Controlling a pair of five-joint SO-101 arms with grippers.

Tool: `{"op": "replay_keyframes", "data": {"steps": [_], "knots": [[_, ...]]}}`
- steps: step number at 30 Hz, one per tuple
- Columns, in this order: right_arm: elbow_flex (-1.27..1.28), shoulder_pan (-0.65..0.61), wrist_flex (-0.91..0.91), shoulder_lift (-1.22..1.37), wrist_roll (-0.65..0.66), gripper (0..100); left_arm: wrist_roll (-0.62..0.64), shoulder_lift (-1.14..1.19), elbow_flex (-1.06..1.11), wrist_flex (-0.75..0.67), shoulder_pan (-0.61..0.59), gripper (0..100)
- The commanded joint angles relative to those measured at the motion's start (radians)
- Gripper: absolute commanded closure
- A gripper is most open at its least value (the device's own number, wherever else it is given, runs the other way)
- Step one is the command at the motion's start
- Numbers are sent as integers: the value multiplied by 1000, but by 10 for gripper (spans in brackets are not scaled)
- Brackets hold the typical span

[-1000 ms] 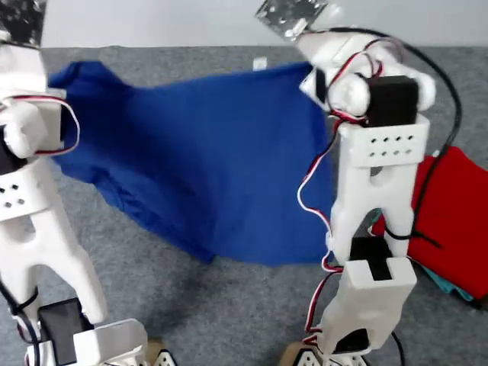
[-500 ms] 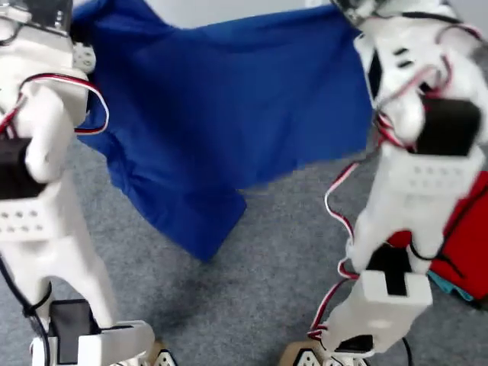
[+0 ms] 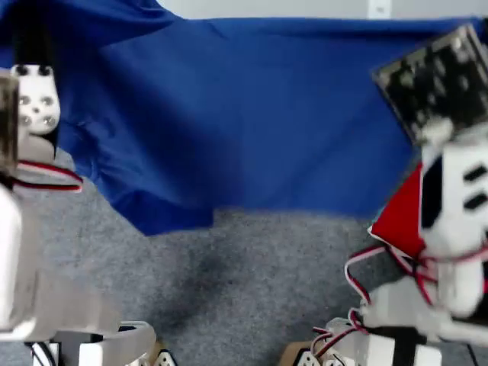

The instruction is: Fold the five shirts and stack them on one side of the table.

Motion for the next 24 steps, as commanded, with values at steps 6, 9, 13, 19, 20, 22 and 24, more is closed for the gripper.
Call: {"op": "replay_keyframes", "data": {"steps": [6,9,13,19,20,22,24], "knots": [[-18,56,150,-125,-11,987,-52,-17,-84,12,2,995],[57,62,150,-157,-9,987,-132,-17,-82,58,2,995],[275,62,148,-189,-14,987,-160,0,-58,166,3,995],[686,-7,130,-182,-6,987,-161,72,205,204,-9,995],[760,-25,102,-174,-6,987,-161,94,259,189,-8,995],[893,-48,5,-156,-8,987,-161,144,363,123,-6,995],[1011,-53,-139,-128,-12,987,-158,201,446,18,-9,995]]}}
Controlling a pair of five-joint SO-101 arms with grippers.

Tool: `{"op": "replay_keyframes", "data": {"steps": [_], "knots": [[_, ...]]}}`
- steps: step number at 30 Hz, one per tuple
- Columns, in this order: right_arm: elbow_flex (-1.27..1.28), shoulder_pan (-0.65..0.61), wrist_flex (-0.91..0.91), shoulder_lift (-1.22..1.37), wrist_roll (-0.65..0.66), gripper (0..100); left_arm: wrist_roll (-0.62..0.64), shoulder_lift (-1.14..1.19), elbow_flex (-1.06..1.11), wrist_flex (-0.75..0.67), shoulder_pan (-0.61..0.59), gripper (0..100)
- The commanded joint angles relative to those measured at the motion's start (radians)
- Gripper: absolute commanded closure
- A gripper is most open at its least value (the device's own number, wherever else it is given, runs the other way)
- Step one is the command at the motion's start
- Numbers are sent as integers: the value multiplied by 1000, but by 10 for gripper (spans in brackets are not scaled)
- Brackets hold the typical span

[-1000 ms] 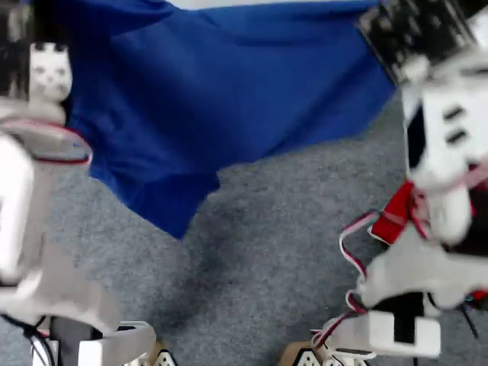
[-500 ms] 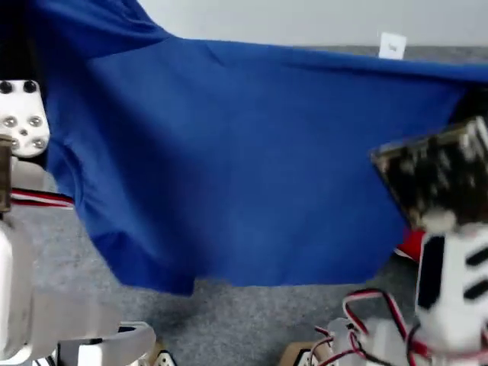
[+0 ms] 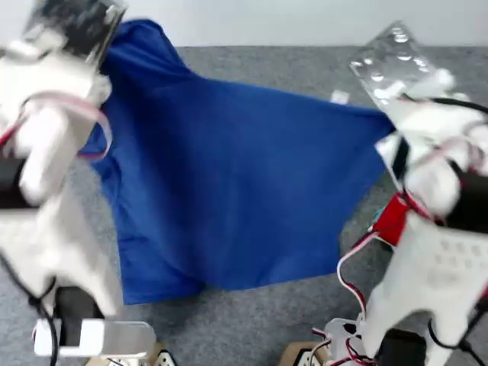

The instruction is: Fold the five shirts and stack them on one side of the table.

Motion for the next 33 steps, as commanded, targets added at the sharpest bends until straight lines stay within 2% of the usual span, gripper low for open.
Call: {"op": "replay_keyframes", "data": {"steps": [1,6,13,16,19,25,30,33], "knots": [[209,-13,-243,50,-12,987,-3,77,136,-178,-20,995],[354,-10,-621,173,-12,987,-2,210,236,-436,-25,995],[362,-13,-1036,404,-5,987,-5,420,243,-652,-32,995],[341,-25,-1175,490,49,987,-5,485,242,-738,-44,995],[275,-44,-1233,572,109,987,-6,526,242,-789,-48,995],[91,-88,-1253,710,183,987,-6,566,242,-798,-41,995],[5,-96,-1239,777,186,987,-6,574,242,-807,-43,995],[5,-96,-1155,777,186,987,-6,572,243,-752,-48,995]]}}
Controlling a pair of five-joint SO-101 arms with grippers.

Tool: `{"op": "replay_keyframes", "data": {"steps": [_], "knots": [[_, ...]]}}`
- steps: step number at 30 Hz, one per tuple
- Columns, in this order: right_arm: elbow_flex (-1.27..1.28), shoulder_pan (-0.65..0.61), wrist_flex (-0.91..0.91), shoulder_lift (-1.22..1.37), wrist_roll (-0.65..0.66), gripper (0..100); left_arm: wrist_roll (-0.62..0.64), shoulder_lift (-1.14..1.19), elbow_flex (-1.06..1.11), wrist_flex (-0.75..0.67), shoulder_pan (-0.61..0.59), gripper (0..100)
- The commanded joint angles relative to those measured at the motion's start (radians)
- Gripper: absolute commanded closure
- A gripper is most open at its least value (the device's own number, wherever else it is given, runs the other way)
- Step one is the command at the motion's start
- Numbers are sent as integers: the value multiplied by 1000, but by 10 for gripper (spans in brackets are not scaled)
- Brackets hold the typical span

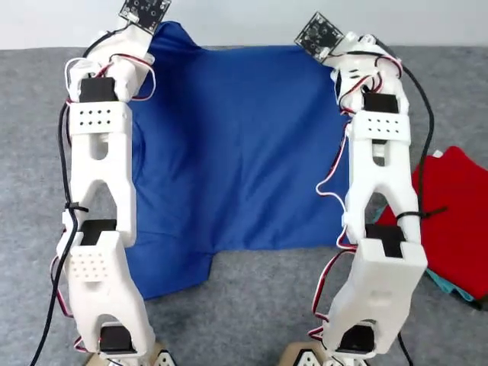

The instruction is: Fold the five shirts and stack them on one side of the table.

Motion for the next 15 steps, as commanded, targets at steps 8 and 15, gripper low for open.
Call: {"op": "replay_keyframes", "data": {"steps": [8,15], "knots": [[-64,-5,467,-13,8,987,-115,12,30,345,-21,995],[-68,2,776,-61,8,987,-201,18,27,672,-48,995]]}}
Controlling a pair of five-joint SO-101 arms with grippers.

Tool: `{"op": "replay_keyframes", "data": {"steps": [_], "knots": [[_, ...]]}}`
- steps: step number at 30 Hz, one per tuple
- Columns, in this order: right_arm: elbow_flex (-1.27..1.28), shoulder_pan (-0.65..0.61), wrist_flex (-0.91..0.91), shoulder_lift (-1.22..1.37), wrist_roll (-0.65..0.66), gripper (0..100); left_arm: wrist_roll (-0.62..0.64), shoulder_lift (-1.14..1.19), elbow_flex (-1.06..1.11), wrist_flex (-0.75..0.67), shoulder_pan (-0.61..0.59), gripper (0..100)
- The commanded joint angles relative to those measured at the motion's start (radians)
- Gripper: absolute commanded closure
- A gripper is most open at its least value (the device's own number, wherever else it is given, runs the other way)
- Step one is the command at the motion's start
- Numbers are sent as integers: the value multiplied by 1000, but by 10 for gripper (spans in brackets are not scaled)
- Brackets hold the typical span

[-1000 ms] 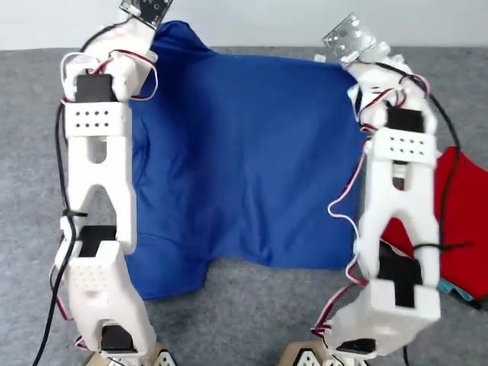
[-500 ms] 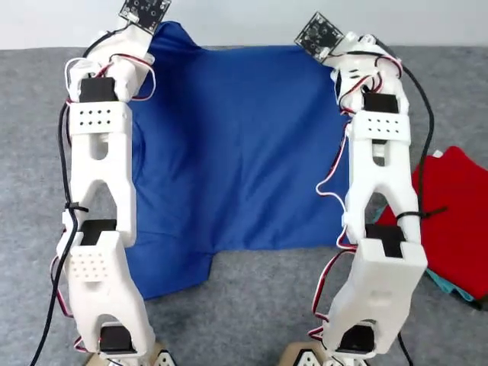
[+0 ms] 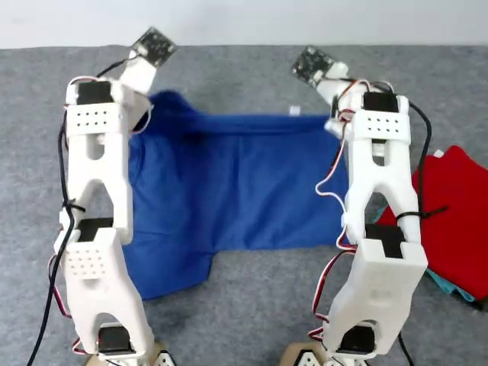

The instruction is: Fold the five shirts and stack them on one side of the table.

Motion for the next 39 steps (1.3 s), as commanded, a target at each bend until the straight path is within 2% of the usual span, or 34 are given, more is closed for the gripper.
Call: {"op": "replay_keyframes", "data": {"steps": [1,4,9,15,24,30,36,39], "knots": [[-66,5,147,-74,8,987,-86,-20,-10,199,-15,995],[-63,-1,274,-104,8,987,-117,-23,-7,330,-21,995],[-63,4,426,-114,6,987,-129,-144,93,325,-81,995],[-61,-2,570,-111,-3,987,-230,-387,435,321,-83,996],[-61,4,648,-108,-51,987,-302,-669,823,321,-78,996],[-61,7,647,-70,-44,987,-407,-795,1041,322,-78,995],[-61,21,654,-45,-49,985,-431,-842,1092,293,-87,994],[-61,18,665,-70,-49,972,-419,-848,1082,292,-89,962]]}}
